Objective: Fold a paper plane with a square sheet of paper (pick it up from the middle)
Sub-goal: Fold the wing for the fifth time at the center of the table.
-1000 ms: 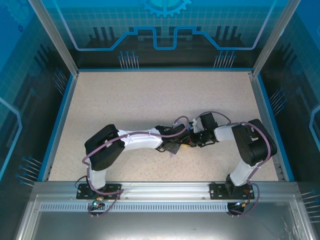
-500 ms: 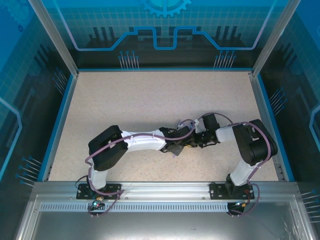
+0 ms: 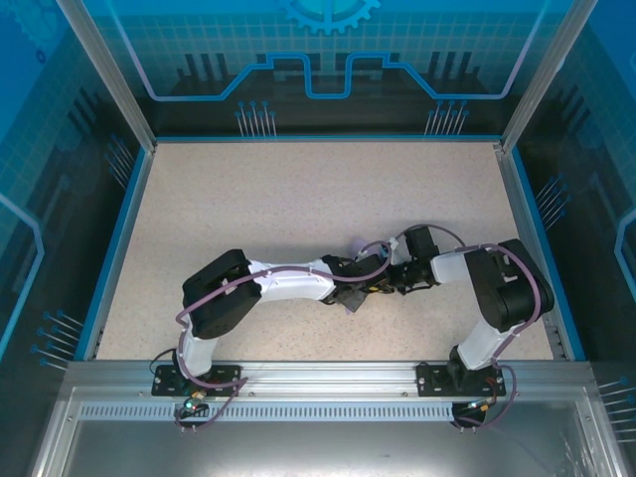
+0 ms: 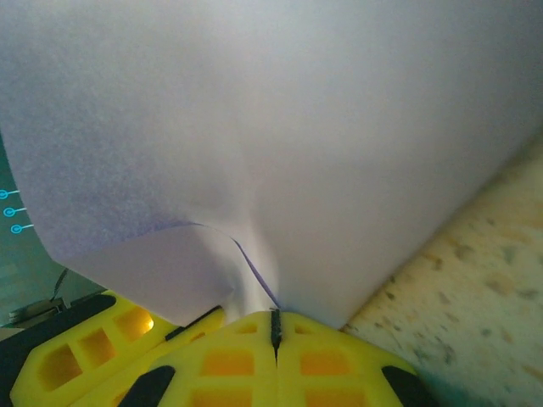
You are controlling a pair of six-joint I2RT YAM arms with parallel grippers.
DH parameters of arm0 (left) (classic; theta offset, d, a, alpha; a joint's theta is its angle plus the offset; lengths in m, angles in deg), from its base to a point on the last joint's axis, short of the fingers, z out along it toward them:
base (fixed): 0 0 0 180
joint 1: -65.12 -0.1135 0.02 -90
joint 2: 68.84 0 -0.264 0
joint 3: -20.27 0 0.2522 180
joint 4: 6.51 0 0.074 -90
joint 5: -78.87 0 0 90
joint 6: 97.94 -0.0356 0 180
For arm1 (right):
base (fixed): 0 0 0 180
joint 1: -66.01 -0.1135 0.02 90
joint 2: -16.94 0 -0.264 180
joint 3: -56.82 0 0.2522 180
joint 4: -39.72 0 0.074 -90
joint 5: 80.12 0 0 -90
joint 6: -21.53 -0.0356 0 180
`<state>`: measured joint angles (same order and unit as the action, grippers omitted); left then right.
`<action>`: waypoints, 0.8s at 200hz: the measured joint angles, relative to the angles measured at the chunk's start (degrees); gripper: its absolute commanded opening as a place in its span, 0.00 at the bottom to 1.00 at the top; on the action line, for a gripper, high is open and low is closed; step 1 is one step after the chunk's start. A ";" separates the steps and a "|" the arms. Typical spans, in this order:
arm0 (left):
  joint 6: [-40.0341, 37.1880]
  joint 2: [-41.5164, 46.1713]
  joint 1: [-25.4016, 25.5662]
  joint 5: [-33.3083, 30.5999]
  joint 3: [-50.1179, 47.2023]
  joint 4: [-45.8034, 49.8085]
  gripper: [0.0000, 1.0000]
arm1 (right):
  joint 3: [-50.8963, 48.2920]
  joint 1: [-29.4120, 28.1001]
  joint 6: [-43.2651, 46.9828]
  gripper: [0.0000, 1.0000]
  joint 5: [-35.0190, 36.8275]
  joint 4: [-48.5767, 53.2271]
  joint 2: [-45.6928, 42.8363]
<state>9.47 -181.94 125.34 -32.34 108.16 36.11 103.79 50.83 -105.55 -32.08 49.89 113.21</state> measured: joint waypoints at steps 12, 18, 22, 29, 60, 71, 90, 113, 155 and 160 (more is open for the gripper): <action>0.00 -0.02 0.00 0.00 0.02 0.02 0.02 | -0.20 0.35 0.02 0.00 0.26 0.81 -0.74; 0.00 -0.02 0.00 0.00 0.07 0.02 0.02 | -0.28 0.50 0.02 0.00 0.42 1.20 -1.11; 0.00 -0.02 0.00 0.00 0.07 0.04 0.02 | -0.33 0.57 0.04 0.00 0.48 1.38 -1.33; 0.00 -0.02 0.00 0.00 0.09 0.02 0.02 | -0.39 0.63 0.00 0.00 0.59 1.62 -1.70; 0.02 -0.02 0.00 0.02 0.09 0.02 0.03 | -1.09 0.72 -0.63 0.00 0.24 1.77 -3.15; 0.07 -0.02 0.00 0.02 0.11 -0.02 0.04 | -1.57 0.72 -1.11 0.00 -0.24 1.40 -3.28; 0.13 -0.02 0.00 0.07 0.20 -0.02 0.04 | -2.38 0.70 -1.97 0.00 -0.57 1.16 -3.28; 0.17 -0.02 0.00 0.39 0.42 -0.37 0.05 | -2.86 0.59 -2.43 0.00 -0.57 0.92 -3.26; 0.42 0.02 -0.11 1.57 0.42 -0.87 0.11 | -2.91 0.50 -2.56 0.00 -0.72 -0.42 -1.90; 0.50 0.04 -0.11 1.73 0.42 -0.92 0.11 | -2.91 0.50 -2.56 0.00 -0.72 -0.39 -1.90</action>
<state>9.97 -181.89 125.24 -30.61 108.57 35.19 100.88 51.34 -108.11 -32.80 49.50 111.31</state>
